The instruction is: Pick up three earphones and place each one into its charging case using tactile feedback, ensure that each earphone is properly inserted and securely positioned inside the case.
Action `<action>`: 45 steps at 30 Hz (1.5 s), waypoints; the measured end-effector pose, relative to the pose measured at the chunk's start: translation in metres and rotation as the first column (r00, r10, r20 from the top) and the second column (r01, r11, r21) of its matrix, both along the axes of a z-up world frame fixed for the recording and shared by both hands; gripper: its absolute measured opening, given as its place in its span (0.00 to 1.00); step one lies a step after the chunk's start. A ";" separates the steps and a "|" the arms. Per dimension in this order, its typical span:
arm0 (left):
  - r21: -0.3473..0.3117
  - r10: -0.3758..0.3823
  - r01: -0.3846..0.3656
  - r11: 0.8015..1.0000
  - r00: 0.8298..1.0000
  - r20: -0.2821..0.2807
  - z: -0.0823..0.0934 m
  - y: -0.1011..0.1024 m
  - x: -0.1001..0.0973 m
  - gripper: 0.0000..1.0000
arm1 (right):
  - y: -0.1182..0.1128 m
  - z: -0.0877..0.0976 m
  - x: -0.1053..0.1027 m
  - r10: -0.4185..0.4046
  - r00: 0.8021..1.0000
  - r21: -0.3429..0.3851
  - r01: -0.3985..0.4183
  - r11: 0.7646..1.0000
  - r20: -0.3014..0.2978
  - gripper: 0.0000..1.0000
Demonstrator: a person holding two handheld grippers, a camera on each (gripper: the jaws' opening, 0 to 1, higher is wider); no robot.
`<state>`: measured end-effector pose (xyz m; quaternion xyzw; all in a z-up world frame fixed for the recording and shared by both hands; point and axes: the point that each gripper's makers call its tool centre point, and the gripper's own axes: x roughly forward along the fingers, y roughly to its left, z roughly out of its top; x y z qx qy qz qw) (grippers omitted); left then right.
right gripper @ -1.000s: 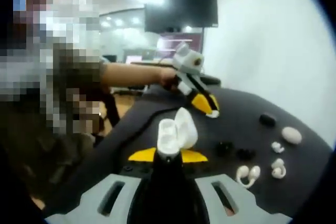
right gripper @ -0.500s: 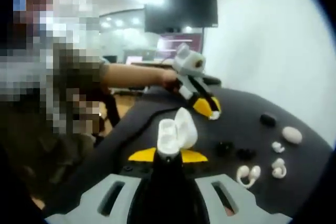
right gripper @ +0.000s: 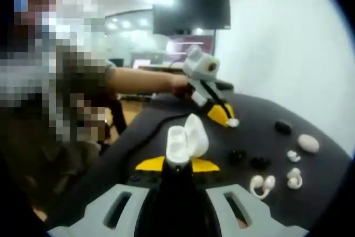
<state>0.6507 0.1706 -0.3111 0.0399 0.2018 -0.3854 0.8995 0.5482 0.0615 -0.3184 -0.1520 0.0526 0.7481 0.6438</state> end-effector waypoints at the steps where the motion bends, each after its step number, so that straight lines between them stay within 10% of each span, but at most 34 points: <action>1: -0.023 -0.016 0.017 1.000 1.000 0.016 0.007 -0.007 0.001 0.05 | 0.000 0.000 0.000 0.000 1.000 0.000 0.000 1.000 0.001 0.17; 6: -0.074 -0.142 0.142 0.987 0.990 0.004 0.029 -0.059 0.001 0.05 | 0.001 0.000 0.000 -0.001 1.000 0.000 0.001 1.000 0.002 0.17; 12: 0.069 -0.269 0.268 0.961 0.963 0.004 0.017 -0.116 0.008 0.05 | 0.001 -0.001 0.000 0.000 1.000 0.000 0.000 1.000 0.006 0.17; 25: 0.290 -0.290 0.275 0.917 0.957 0.009 0.003 -0.193 0.031 0.05 | 0.001 -0.001 -0.003 0.003 1.000 0.001 -0.003 1.000 0.011 0.17; 31: 0.309 -0.273 0.257 0.916 0.962 0.007 -0.010 -0.192 0.026 0.07 | 0.001 -0.001 -0.004 0.003 1.000 0.002 -0.003 1.000 0.011 0.17; 36: 0.080 -0.252 0.252 0.964 0.968 -0.006 0.025 -0.184 0.021 0.12 | 0.001 -0.001 -0.004 0.003 1.000 0.002 -0.003 1.000 0.009 0.17; 40: 0.056 -0.136 0.133 0.990 0.988 0.067 0.052 -0.140 0.045 0.12 | 0.001 -0.001 -0.004 0.004 1.000 0.002 -0.004 1.000 0.008 0.17; 45: 0.074 -0.042 0.037 0.997 0.997 0.061 0.042 -0.088 0.071 0.12 | 0.001 -0.001 -0.005 0.004 1.000 0.001 -0.004 1.000 0.007 0.17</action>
